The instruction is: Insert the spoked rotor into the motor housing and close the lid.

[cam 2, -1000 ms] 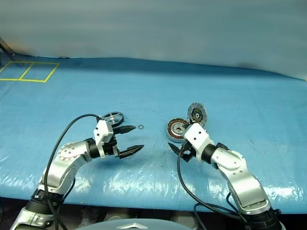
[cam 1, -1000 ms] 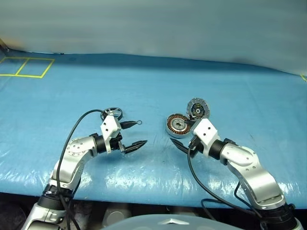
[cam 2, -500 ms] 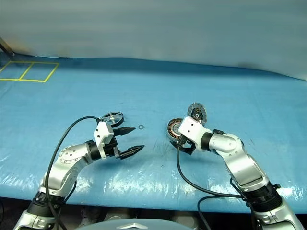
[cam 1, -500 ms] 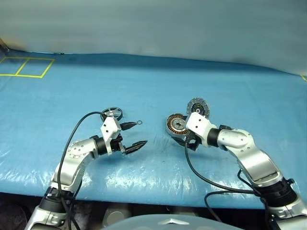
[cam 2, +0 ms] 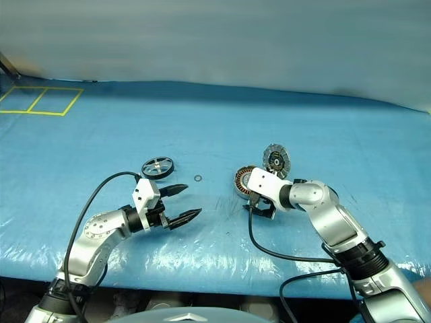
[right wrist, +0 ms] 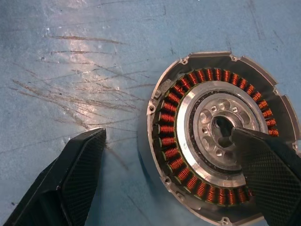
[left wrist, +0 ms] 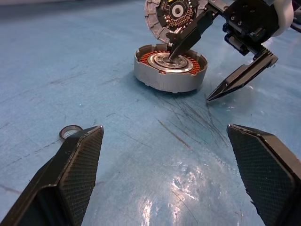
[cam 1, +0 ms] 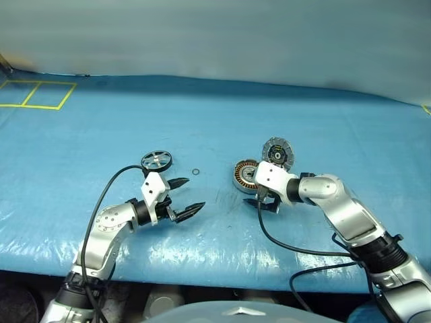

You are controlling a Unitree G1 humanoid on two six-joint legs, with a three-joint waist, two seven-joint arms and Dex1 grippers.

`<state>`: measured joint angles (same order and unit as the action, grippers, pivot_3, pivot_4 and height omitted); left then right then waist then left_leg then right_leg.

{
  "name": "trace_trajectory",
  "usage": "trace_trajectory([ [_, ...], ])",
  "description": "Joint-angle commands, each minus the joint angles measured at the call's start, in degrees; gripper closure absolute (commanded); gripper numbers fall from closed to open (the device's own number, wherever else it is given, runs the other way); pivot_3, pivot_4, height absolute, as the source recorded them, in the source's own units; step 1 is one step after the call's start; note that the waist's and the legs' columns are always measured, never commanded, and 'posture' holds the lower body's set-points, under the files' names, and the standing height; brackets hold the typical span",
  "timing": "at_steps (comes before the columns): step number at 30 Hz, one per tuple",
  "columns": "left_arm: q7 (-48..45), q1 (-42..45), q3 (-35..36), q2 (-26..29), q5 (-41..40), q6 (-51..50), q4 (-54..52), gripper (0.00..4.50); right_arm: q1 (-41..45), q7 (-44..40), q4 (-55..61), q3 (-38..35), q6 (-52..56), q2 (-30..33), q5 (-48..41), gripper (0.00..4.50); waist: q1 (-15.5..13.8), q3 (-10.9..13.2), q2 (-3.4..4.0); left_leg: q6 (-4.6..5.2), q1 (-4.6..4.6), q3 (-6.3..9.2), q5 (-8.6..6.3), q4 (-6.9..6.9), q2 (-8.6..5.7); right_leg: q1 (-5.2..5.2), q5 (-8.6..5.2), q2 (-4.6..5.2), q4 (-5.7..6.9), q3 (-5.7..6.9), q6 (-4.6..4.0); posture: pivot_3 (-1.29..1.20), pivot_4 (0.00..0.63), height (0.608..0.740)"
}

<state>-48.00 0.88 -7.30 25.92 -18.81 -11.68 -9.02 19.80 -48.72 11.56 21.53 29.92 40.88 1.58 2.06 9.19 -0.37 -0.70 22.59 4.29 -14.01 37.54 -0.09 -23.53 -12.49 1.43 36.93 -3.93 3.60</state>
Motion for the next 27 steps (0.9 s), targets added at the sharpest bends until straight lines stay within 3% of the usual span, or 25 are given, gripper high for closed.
trace_trajectory([
  [1, 0.5, 0.1, 0.2, -0.7, 0.1, 1.3, -1.7, 0.0, 1.4, -1.5, -1.5, 2.4, -2.1, 0.0, 2.7, 0.95, 0.0, 0.0, 0.0, 0.0, 0.0, 0.0, 0.0, 0.01, 0.0, 0.01, 0.0, 0.0, 0.0, 0.0, 0.0, 0.0, 0.15, 0.74],
  [6, 0.4, 0.2, -0.2, -1.6, -0.1, 1.1, -1.6, 0.0, 3.7, -6.0, -2.2, 6.7, -4.1, 0.8, 6.3, 2.35, 0.1, 0.0, -0.02, 0.0, -0.01, 0.0, 0.0, 0.04, 0.02, 0.02, 0.02, -0.01, 0.0, 0.01, 0.01, 0.0, 0.15, 0.74],
  [10, 0.4, 0.3, -0.8, -2.0, 0.7, 1.3, -1.5, 0.0, 5.5, -8.7, -2.2, 9.2, -6.3, 1.6, 9.9, 2.35, 0.1, 0.0, -0.02, 0.0, -0.05, -0.01, 0.0, 0.04, 0.04, 0.03, 0.04, -0.02, 0.02, 0.03, -0.03, 0.0, 0.15, 0.74],
  [19, 0.4, -0.1, -0.6, -2.1, 0.5, 1.0, -1.7, 0.0, 3.4, -19.9, 12.0, 8.6, -6.6, 5.7, 5.4, 2.35, 0.0, 0.0, -0.01, 0.03, 0.0, 0.04, -0.03, 0.01, 0.04, 0.0, 0.18, 0.0, -0.01, 0.08, 0.19, 0.0, 0.15, 0.74],
  [27, -0.1, 0.0, -0.7, -1.8, 0.5, 0.9, -1.7, 0.0, 1.3, -19.2, 14.7, 10.2, -9.6, 6.2, 9.2, 2.35, 0.0, 0.0, -0.01, 0.03, 0.01, -0.01, -0.03, 0.15, 0.04, 0.01, 0.05, 0.01, 0.0, 0.07, -0.02, 0.0, 0.15, 0.74],
])
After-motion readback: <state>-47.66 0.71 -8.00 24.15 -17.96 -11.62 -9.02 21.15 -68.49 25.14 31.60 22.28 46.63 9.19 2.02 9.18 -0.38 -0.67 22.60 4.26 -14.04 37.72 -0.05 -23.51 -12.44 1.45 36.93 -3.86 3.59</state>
